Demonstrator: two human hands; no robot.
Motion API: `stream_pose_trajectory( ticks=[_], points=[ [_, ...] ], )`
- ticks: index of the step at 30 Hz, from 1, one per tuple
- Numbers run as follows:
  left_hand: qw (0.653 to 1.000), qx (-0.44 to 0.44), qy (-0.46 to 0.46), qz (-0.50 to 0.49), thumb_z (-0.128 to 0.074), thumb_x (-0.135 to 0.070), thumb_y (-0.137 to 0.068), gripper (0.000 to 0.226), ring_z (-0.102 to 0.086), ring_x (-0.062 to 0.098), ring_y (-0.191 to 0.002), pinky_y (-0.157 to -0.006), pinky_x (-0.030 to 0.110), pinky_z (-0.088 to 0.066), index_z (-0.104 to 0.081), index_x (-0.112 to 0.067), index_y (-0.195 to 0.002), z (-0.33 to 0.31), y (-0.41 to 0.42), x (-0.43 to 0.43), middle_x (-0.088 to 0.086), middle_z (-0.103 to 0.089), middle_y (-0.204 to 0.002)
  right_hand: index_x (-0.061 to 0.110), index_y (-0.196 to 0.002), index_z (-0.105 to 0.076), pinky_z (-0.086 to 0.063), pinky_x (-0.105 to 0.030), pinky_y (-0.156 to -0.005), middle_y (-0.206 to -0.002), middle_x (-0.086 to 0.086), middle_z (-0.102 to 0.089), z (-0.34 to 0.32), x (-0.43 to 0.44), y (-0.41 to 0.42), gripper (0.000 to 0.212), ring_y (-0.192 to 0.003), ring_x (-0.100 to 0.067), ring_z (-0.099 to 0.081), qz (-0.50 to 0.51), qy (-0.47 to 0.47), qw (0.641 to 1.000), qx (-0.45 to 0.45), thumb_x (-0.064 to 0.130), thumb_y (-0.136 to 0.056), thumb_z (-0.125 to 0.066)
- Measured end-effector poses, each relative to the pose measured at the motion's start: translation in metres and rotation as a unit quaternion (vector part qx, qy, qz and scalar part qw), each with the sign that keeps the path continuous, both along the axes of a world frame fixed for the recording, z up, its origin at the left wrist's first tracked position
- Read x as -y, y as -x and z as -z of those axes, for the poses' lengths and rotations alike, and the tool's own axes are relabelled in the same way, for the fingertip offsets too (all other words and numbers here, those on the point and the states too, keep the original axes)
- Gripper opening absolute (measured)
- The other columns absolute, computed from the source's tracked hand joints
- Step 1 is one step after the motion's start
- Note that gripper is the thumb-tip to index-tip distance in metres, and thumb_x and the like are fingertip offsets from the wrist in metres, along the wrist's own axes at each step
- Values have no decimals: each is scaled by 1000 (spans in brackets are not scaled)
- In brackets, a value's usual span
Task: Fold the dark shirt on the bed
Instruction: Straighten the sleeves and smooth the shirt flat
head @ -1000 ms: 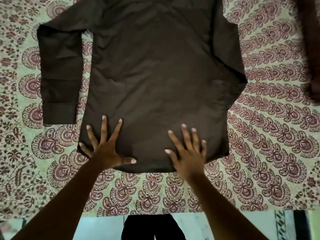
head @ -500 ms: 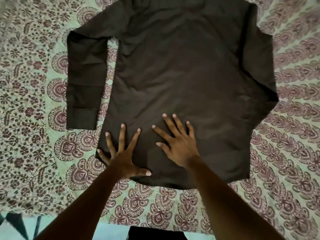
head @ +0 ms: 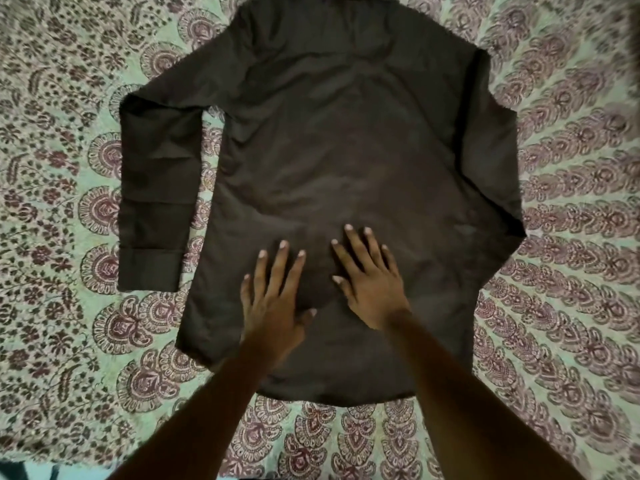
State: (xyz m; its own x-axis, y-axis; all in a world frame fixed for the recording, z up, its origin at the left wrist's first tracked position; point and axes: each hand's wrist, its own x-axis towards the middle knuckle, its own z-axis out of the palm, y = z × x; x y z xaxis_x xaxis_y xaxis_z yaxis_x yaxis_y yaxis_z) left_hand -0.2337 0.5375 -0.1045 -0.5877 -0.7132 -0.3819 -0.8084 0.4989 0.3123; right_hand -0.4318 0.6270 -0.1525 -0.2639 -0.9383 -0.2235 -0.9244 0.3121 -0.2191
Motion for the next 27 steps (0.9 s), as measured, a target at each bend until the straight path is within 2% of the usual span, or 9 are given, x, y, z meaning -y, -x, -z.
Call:
stream_pose_trajectory(
  ticks=[2,4,8,10,13,16,18,22,27],
  points=[
    [998,22,-37,53,-78,-62,-73,122,5,27,-162,-123,65,-20,0,-41,-165,8,21,13,-14,12,-174,45,-163,-24,-24,-57,-125,-176,3,-6,9,-1,19,63,-162,-30,-10,12,-2,1000,-6,60,-103,-39],
    [993,73,-66,65,-81,-64,-70,127,8,25,-161,-124,65,-17,3,-45,-164,11,29,21,-18,13,-173,51,-162,-18,-16,-56,-125,-176,4,-3,9,-15,42,66,-162,-29,-7,119,-17,992,-32,68,-101,-35],
    [983,169,-64,39,-89,-52,-65,130,-2,33,-158,-120,68,-22,-3,-39,-161,-8,65,19,-4,0,-169,44,-165,-11,-15,-64,-125,-176,-4,-1,-2,-42,91,74,-162,-34,-3,287,-37,957,-36,75,-100,-30],
    [982,180,-46,17,-88,-45,-63,128,-13,37,-152,-119,68,-25,-5,-36,-159,-20,95,12,6,-7,-161,38,-166,-12,-13,-64,-126,-176,-9,-1,-7,-42,101,75,-161,-36,-3,260,-24,964,-44,72,-101,-31],
    [995,74,-57,29,-87,-44,-69,124,-13,34,-154,-119,61,-31,-7,-34,-163,-23,137,-2,0,1,-167,42,-165,-15,-18,-60,-126,-176,-3,-3,-8,-45,109,69,-162,-32,-8,108,-20,994,-12,65,-103,-32],
    [990,16,-109,87,-86,-46,-75,126,-4,26,-159,-123,57,-30,1,-34,-165,-12,172,-24,-14,8,-172,42,-165,-16,-18,-59,-126,-176,1,-2,-8,-60,128,63,-162,-27,-7,145,-52,988,17,62,-106,-30],
    [987,58,-116,89,-87,-52,-73,131,2,28,-160,-126,58,-24,5,-35,-165,-7,186,-36,-11,7,-173,33,-164,-25,-16,-60,-125,-176,-3,-5,-16,-65,140,63,-162,-28,-7,230,-54,971,44,59,-108,-31],
    [981,155,-91,78,-91,-53,-69,142,15,38,-159,-123,69,-19,12,-35,-164,-5,211,-61,-4,19,-172,13,-153,-45,-45,-58,-104,-158,-21,-39,-36,-90,170,61,-140,-44,-43,387,40,921,20,45,-102,-55],
    [977,190,-92,30,-97,-43,-64,145,17,38,-159,-122,69,-22,7,-32,-165,-10,230,-70,-2,18,-172,1,-142,-43,-52,-50,-95,-134,-25,-57,-44,-88,205,69,-123,-43,-58,527,49,823,206,34,-92,-78]
  ],
)
